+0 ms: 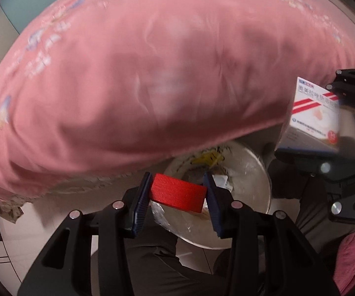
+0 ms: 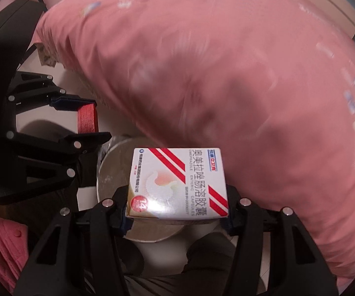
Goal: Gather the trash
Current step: 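Carry the red block and white medicine box in both grippers over the bin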
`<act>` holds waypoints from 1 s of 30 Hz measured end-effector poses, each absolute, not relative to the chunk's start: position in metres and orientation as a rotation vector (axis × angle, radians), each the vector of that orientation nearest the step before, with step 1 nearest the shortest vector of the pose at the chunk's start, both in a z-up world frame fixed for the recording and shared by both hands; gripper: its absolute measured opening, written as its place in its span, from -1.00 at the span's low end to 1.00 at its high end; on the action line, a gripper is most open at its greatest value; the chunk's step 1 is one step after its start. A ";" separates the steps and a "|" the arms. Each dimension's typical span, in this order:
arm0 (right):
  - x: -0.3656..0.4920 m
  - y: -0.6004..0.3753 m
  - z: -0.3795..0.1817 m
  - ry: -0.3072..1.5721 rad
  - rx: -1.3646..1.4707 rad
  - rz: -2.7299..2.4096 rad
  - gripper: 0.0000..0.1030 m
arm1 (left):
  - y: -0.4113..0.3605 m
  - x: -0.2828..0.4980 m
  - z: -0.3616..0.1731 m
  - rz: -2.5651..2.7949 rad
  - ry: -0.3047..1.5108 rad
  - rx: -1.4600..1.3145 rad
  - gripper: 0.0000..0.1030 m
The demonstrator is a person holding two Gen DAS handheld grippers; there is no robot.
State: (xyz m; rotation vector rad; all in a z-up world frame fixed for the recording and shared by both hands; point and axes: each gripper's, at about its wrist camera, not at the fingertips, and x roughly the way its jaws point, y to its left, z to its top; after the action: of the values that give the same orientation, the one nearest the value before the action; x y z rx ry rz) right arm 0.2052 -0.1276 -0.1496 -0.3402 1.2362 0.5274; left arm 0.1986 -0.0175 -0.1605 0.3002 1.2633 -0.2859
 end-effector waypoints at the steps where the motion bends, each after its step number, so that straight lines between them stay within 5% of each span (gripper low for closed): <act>1: 0.204 -0.127 -0.156 1.242 -0.342 0.523 0.06 | -0.018 0.198 -0.165 -0.285 1.271 0.302 -0.13; 30: 0.186 -0.108 -0.321 1.599 -0.209 0.579 0.07 | -0.016 0.203 -0.314 -0.254 1.566 0.149 -0.13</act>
State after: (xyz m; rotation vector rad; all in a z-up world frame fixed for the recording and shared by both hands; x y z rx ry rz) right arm 0.1860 -0.1085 -0.3215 -0.2092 1.5989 0.5789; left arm 0.2032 -0.0163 -0.3136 0.1495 1.5664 -0.2540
